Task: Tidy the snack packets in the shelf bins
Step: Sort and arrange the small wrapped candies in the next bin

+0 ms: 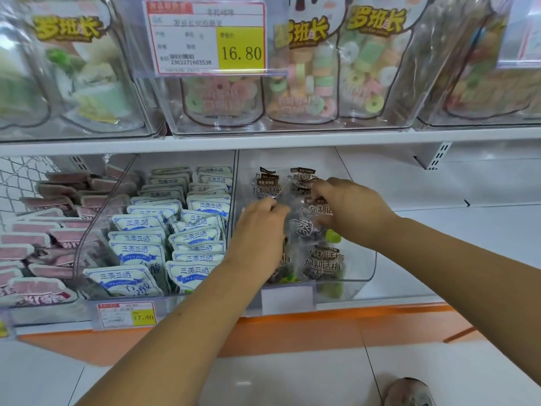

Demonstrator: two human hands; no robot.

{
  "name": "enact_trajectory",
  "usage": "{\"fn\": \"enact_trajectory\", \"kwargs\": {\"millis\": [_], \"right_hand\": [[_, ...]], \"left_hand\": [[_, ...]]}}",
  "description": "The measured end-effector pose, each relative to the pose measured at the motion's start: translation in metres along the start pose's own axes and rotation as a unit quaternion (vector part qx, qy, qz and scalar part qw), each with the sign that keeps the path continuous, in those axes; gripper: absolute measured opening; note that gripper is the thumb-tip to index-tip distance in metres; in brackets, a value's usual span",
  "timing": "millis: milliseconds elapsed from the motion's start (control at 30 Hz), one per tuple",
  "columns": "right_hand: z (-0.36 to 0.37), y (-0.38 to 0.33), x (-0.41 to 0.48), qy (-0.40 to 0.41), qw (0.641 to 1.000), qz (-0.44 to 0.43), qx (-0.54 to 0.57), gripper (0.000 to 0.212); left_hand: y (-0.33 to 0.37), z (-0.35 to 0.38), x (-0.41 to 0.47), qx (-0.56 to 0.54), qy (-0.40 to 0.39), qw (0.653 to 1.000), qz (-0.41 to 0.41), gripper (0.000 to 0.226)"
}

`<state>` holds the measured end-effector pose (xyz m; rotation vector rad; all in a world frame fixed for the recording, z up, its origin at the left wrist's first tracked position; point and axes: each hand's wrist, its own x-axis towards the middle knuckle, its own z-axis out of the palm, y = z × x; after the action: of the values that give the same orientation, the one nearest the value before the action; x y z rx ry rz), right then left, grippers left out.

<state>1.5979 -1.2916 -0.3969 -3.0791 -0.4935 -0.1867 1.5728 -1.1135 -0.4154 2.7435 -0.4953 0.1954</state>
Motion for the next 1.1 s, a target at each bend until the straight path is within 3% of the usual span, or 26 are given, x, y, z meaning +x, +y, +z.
{"fn": "enact_trajectory", "kwargs": {"millis": [100,167,267,433,533,600,700,833,933,1100], "right_hand": [[-0.001,0.004,-0.011,0.045,0.998,-0.029,0.023,0.033],[0.000,0.002,-0.017,0.051,0.997,-0.065,0.010,0.024],[0.001,-0.003,-0.018,-0.027,0.994,-0.085,-0.060,0.017],[0.001,-0.010,0.000,-0.098,0.984,-0.066,-0.135,0.014],[-0.013,-0.004,-0.003,-0.131,0.990,-0.034,-0.024,0.029],[-0.027,-0.001,-0.015,-0.112,0.991,-0.019,0.077,0.041],[-0.035,-0.005,-0.037,-0.073,0.988,-0.055,0.124,0.032],[-0.022,-0.014,-0.043,-0.206,0.974,-0.085,-0.038,0.053],[-0.019,-0.015,-0.038,-0.246,0.962,-0.087,-0.080,0.064],[-0.026,-0.009,-0.027,-0.261,0.960,-0.096,-0.035,0.042]], "left_hand": [[-0.002,-0.011,-0.005,-0.064,-0.001,0.998,0.018,0.036],[-0.002,-0.018,-0.010,-0.044,-0.082,0.995,0.043,0.040],[-0.004,-0.025,-0.018,0.043,-0.189,0.979,0.069,0.047],[-0.013,-0.029,-0.017,0.032,-0.198,0.977,0.078,0.034],[-0.018,-0.036,-0.018,-0.011,-0.237,0.967,0.089,0.037],[-0.022,-0.039,-0.018,-0.025,-0.260,0.960,0.095,0.041],[-0.024,-0.036,-0.016,0.014,-0.259,0.959,0.115,0.037],[-0.022,-0.024,-0.015,0.094,-0.231,0.961,0.122,0.027],[-0.019,-0.013,-0.016,0.153,-0.189,0.962,0.126,0.022],[-0.019,-0.008,-0.017,0.193,-0.139,0.966,0.099,0.020]]}}
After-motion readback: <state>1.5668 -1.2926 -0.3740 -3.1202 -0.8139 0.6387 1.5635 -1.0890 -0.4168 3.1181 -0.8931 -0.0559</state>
